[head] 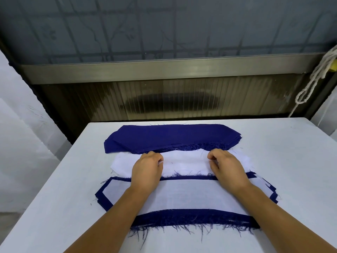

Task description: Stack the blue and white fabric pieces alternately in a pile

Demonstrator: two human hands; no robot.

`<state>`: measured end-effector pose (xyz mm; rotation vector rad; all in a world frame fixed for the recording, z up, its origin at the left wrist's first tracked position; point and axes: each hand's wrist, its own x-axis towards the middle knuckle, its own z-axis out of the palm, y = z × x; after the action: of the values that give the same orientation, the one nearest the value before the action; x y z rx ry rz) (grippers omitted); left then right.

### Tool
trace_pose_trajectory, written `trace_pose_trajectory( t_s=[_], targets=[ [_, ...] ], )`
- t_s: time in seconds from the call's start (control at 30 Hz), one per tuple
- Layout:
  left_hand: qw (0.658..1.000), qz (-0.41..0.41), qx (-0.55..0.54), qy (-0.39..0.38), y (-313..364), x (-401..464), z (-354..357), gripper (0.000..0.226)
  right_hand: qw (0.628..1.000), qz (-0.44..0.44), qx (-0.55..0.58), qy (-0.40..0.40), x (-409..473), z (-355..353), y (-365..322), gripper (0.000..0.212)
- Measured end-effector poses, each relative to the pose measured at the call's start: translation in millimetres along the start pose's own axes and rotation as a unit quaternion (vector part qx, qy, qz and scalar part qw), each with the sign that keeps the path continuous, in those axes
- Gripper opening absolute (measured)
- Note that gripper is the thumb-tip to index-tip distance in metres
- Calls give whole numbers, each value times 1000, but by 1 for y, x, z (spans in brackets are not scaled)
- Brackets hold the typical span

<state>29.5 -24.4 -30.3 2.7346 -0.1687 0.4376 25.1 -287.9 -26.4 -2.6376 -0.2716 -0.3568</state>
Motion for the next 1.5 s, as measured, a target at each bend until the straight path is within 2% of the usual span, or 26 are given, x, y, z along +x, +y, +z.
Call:
trace_pose_trajectory(
  t_s=[0.1, 0.23, 0.37, 0.47, 0.53, 0.63, 0.7, 0.73, 0.8, 0.9, 1.0, 1.07, 1.13, 1.2, 1.27, 1.4, 1.5],
  targets=[
    [1000, -8, 9, -10, -6, 4, -3, 16, 1000, 17, -22, 8, 1, -1, 2, 15],
    [999, -33, -29, 3, -20, 7, -31, 17, 996, 26, 0, 86, 1, -15, -1, 18],
    [998, 32, -54, 11, -29, -3, -80, 24, 996, -12, 7, 89, -10, -45, -13, 17],
    [990, 55, -123, -45, -34, -16, -118, 26, 999, -19, 42, 28, -26, -75, -23, 9],
    [974, 44, -178, -136, -36, -23, -140, 24, 995, -13, 92, -37, -35, -94, -26, 10],
    [936, 41, -163, -310, -46, -27, -157, 14, 973, 20, 132, -190, -40, -110, -20, 10],
    [919, 36, -166, -356, -52, -27, -157, 10, 960, 34, 126, -247, -40, -109, -13, 12],
    [921, 29, -169, -351, -54, -27, -155, 9, 961, 42, 119, -246, -39, -107, -10, 12],
    [936, 11, -166, -309, -57, -25, -146, 14, 974, 51, 103, -193, -36, -99, -6, 17],
    [971, -28, -161, -174, -54, -23, -133, 25, 996, 28, 45, -71, -34, -92, -9, 19],
    [987, 45, -156, -17, -46, -24, -130, 28, 994, -40, -3, 102, -35, -92, -10, 18],
    [984, 88, -150, 42, -48, -31, -131, 27, 976, -112, -29, 186, -41, -93, -7, 17],
    [983, 117, -141, 24, -58, -44, -126, 33, 961, -173, -66, 207, -56, -86, -1, 25],
    [980, 156, -120, -34, -69, -61, -114, 45, 958, -208, -73, 182, -76, -74, 8, 31],
    [975, 181, -100, -86, -76, -75, -101, 46, 962, -225, -74, 137, -94, -60, 16, 32],
    [971, 168, -124, -115, -82, -88, -87, 31, 970, -208, -51, 114, -111, -46, 24, 45],
    [972, 153, -140, -113, -83, -89, -84, 36, 972, -194, -48, 125, -111, -46, 24, 49]
  ],
)
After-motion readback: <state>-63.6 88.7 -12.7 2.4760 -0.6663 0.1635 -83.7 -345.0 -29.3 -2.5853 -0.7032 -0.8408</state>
